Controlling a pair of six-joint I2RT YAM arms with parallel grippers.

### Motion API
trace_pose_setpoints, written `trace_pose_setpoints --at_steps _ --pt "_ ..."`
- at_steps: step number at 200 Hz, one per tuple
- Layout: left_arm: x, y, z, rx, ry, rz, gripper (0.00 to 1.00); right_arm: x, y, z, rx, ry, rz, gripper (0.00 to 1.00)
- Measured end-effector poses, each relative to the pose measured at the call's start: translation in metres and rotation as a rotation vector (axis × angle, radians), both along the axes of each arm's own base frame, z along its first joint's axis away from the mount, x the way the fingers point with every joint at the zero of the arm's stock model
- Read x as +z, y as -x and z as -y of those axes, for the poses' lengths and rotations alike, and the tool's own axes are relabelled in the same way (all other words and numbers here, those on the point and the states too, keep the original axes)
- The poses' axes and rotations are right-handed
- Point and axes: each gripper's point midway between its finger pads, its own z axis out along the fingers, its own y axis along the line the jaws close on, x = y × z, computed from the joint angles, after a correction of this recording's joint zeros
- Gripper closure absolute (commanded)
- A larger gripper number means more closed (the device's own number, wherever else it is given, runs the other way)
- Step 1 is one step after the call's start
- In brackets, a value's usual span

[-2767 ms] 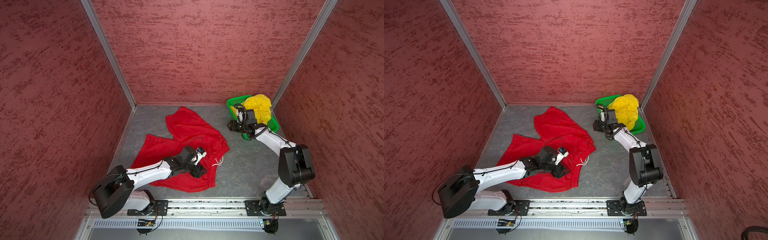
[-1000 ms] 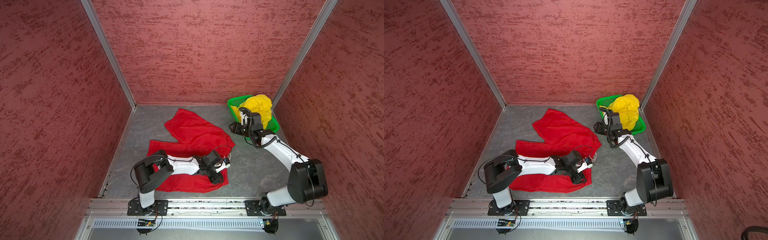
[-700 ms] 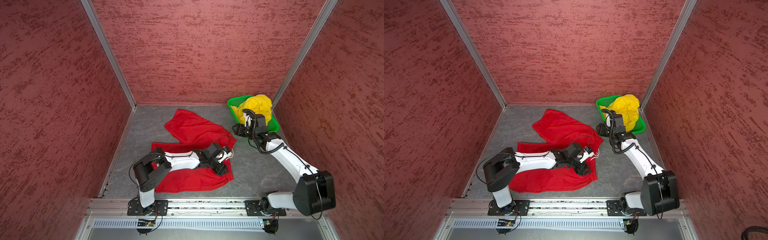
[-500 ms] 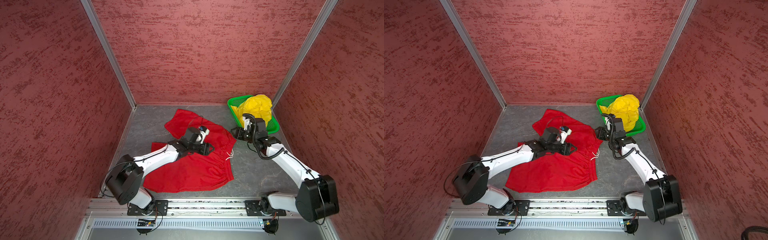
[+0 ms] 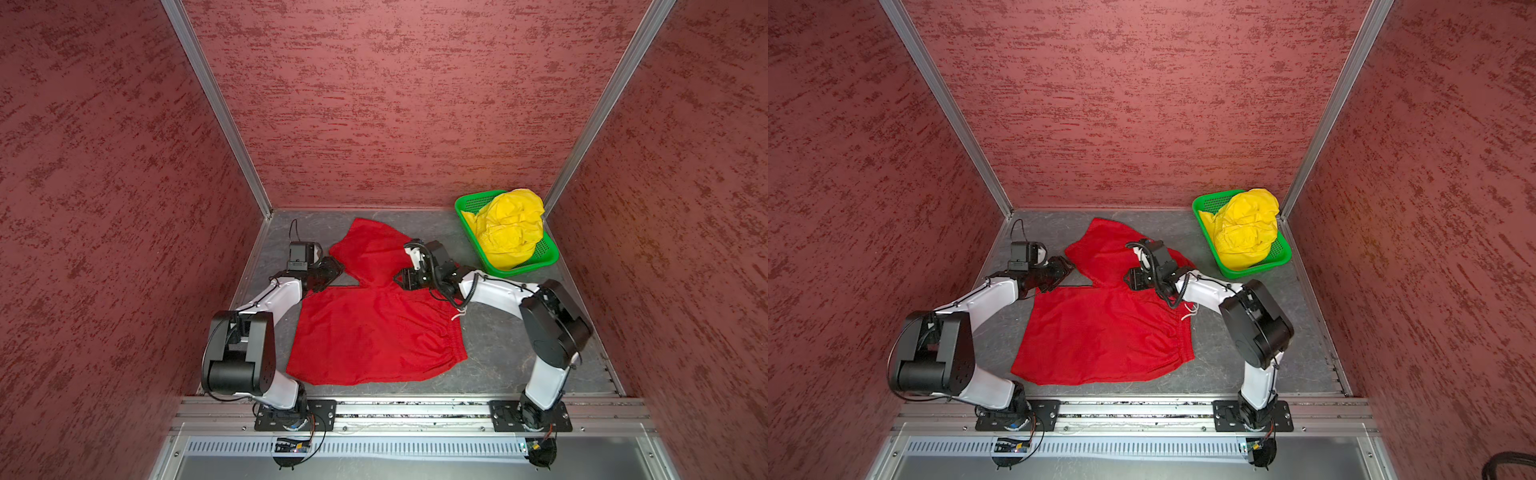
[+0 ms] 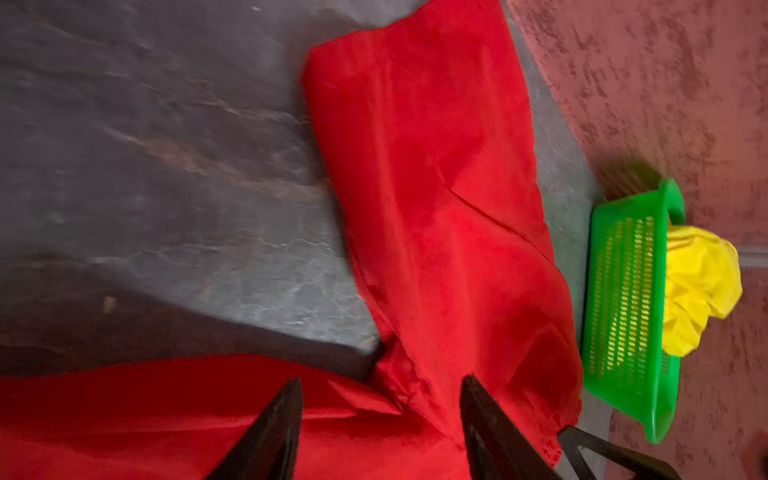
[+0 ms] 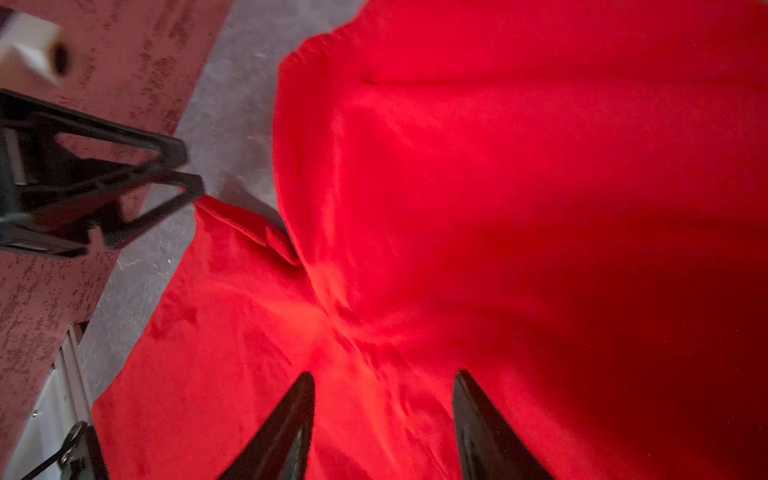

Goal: Fold and stack the shorts

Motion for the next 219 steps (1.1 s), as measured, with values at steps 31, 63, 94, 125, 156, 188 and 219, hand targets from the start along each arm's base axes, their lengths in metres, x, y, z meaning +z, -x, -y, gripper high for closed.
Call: trace_pose_setpoints --at_steps 31,63,94,125,156,188,219 --pt "-0.001 -0.003 -0.029 0.09 0.017 -0.009 0.38 0.015 -0.02 -0.066 0.118 -0.001 0.153 0.39" --pt "0.002 -0.001 -0.05 0.149 0.023 -0.002 0.38 0.007 -0.041 -0.119 0.209 0.032 0.256 0.36" --pt "0.006 0.002 -0.058 0.171 0.024 0.008 0.38 -0.018 -0.055 -0.149 0.259 0.088 0.293 0.35" --pt "0.007 0.006 -0.067 0.191 0.019 0.012 0.38 -0.043 -0.073 -0.163 0.256 0.143 0.304 0.44" --pt "0.007 0.007 -0.07 0.192 0.01 0.013 0.38 -0.065 -0.087 -0.169 0.245 0.187 0.301 0.68" --pt "0.007 0.007 -0.07 0.182 0.004 0.019 0.38 -0.075 -0.083 -0.163 0.252 0.201 0.245 0.89" --pt "0.008 0.006 -0.065 0.158 0.024 0.032 0.38 -0.067 -0.062 -0.15 0.274 0.112 0.135 0.99"
